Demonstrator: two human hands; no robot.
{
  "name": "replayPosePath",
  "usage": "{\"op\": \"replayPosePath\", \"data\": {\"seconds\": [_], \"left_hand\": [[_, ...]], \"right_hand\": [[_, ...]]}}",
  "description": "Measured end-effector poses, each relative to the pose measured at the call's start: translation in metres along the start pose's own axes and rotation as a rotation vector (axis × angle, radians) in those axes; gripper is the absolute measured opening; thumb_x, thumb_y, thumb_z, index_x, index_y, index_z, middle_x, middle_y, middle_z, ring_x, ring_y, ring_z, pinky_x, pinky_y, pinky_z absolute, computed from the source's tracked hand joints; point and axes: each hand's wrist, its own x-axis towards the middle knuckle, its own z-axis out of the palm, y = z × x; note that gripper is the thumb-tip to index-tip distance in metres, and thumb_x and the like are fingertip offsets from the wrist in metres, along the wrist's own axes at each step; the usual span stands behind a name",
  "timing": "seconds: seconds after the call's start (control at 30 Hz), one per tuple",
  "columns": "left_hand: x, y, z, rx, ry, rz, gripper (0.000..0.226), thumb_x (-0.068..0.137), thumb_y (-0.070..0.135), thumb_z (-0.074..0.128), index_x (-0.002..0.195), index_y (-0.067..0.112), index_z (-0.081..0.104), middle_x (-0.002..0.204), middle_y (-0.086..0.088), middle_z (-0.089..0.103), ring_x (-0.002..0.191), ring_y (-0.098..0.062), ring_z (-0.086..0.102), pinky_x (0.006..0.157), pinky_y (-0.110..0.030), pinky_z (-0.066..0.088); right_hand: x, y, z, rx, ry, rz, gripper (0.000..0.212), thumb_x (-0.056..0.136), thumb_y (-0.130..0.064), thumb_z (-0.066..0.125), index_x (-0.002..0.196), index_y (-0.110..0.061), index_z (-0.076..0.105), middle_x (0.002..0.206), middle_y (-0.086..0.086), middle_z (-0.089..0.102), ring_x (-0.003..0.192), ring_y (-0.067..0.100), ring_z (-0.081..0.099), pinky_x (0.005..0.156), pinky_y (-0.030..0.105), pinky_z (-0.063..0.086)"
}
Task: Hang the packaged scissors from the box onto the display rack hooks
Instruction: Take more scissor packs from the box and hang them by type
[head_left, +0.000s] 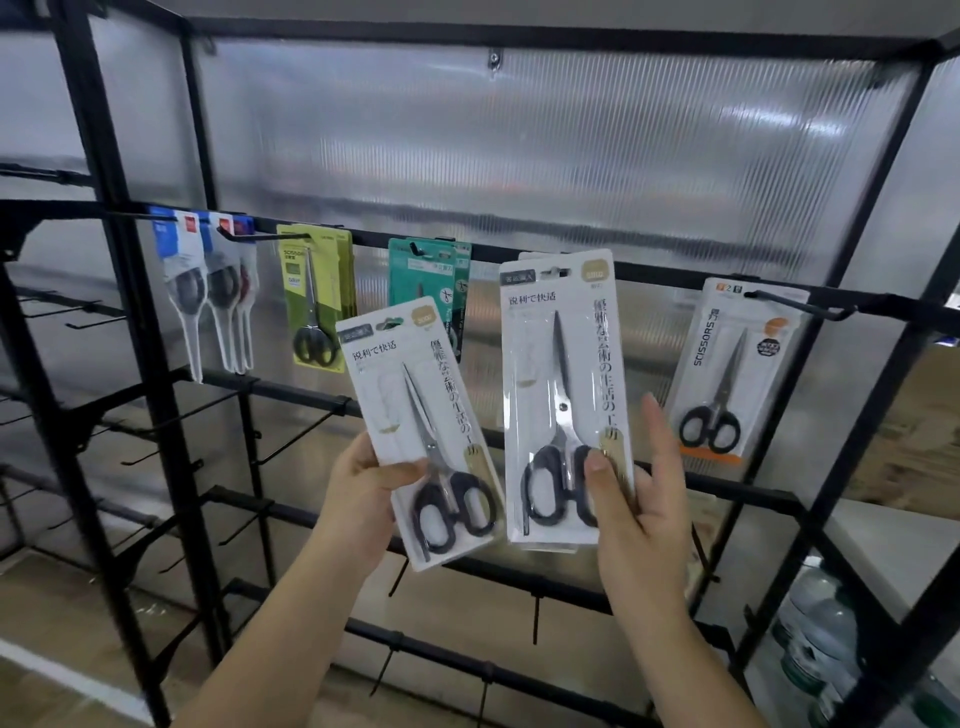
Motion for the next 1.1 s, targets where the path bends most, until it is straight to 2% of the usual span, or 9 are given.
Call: {"op": "replayPosePath", "data": {"seconds": [0.1,0.23,0.4,0.5,0.7,0.73,0.8,0.97,1.1], "left_hand": [[0.000,-0.004,-0.002,-0.019,0.012,-0.009,0.052,0.074,-0.019,0.051,0.084,0.026,0.075,0.089,-0.006,0.074,0.076,-0.024,0.072,0.055,-0.030,0.056],[0.001,-0.006,-0.005,-0.045,0.059,-0.027,0.046,0.072,-0.018,0.053,0.095,0.018,0.070,0.094,-0.010,0.074,0.077,-0.027,0.072,0.054,-0.034,0.056],[0.001,-0.003,-0.007,-0.050,0.072,-0.044,0.048,0.076,-0.021,0.046,0.098,0.016,0.068,0.092,-0.009,0.074,0.075,-0.027,0.072,0.051,-0.032,0.054],[0.000,-0.002,-0.006,-0.045,0.084,-0.052,0.047,0.078,-0.020,0.046,0.102,0.015,0.066,0.094,-0.009,0.074,0.077,-0.026,0.072,0.052,-0.031,0.054],[-0.001,0.000,0.001,-0.009,0.072,-0.049,0.045,0.079,-0.018,0.046,0.105,0.014,0.065,0.095,-0.009,0.074,0.079,-0.025,0.072,0.055,-0.033,0.055],[-0.001,0.000,0.002,-0.016,0.055,-0.041,0.045,0.079,-0.018,0.046,0.105,0.014,0.065,0.094,-0.009,0.074,0.078,-0.025,0.072,0.055,-0.033,0.055],[-0.003,0.000,0.005,-0.034,0.018,-0.023,0.043,0.076,-0.017,0.051,0.104,0.012,0.065,0.091,-0.008,0.074,0.076,-0.025,0.071,0.054,-0.031,0.055],[-0.008,0.000,0.016,-0.029,-0.042,0.060,0.048,0.065,-0.008,0.062,0.110,0.009,0.062,0.096,-0.010,0.073,0.083,-0.027,0.070,0.060,-0.032,0.056],[-0.011,0.008,0.033,0.087,-0.018,0.168,0.053,0.064,0.005,0.079,0.112,0.011,0.056,0.098,-0.009,0.072,0.087,-0.027,0.070,0.063,-0.028,0.055]], "right_hand": [[-0.001,-0.008,0.004,-0.031,-0.019,-0.007,0.044,0.092,-0.006,0.050,0.133,-0.023,0.046,0.114,-0.003,0.035,0.089,-0.004,0.020,0.088,0.014,0.028],[-0.002,-0.016,0.005,-0.035,0.003,0.083,0.046,0.095,-0.002,0.046,0.139,-0.013,0.042,0.108,-0.005,0.048,0.096,-0.001,0.035,0.074,-0.004,0.036],[0.010,-0.033,0.002,0.024,-0.037,0.295,0.043,0.096,-0.008,0.041,0.128,-0.035,0.050,0.102,-0.031,0.054,0.105,-0.006,0.040,0.104,0.035,0.035],[0.023,-0.034,0.003,-0.067,-0.126,0.270,0.048,0.097,-0.011,0.040,0.141,-0.032,0.036,0.089,-0.045,0.058,0.112,0.002,0.036,0.096,0.025,0.038],[0.054,0.006,0.009,-0.603,-0.238,0.296,0.063,0.099,-0.026,0.041,0.149,-0.029,0.004,0.154,-0.003,0.019,0.132,0.000,0.031,0.087,0.011,0.029],[0.053,0.015,0.007,-0.751,-0.260,0.326,0.069,0.097,-0.039,0.040,0.150,-0.028,-0.003,0.157,-0.002,0.008,0.143,0.014,0.014,0.115,0.037,0.021],[0.039,0.027,0.009,-0.821,-0.343,0.335,0.084,0.086,-0.064,0.035,0.148,-0.030,-0.009,0.157,-0.006,-0.001,0.144,0.018,-0.004,0.117,0.045,0.008],[0.000,0.034,0.023,-0.384,-0.547,0.207,0.082,0.083,-0.040,0.066,0.139,-0.049,0.006,0.109,-0.052,0.041,0.107,-0.028,0.041,0.084,-0.002,0.035],[-0.006,0.026,0.017,-0.301,-0.348,0.000,0.069,0.087,-0.011,0.062,0.133,-0.047,0.025,0.111,-0.049,0.048,0.107,-0.018,0.049,0.091,0.012,0.043]]}}
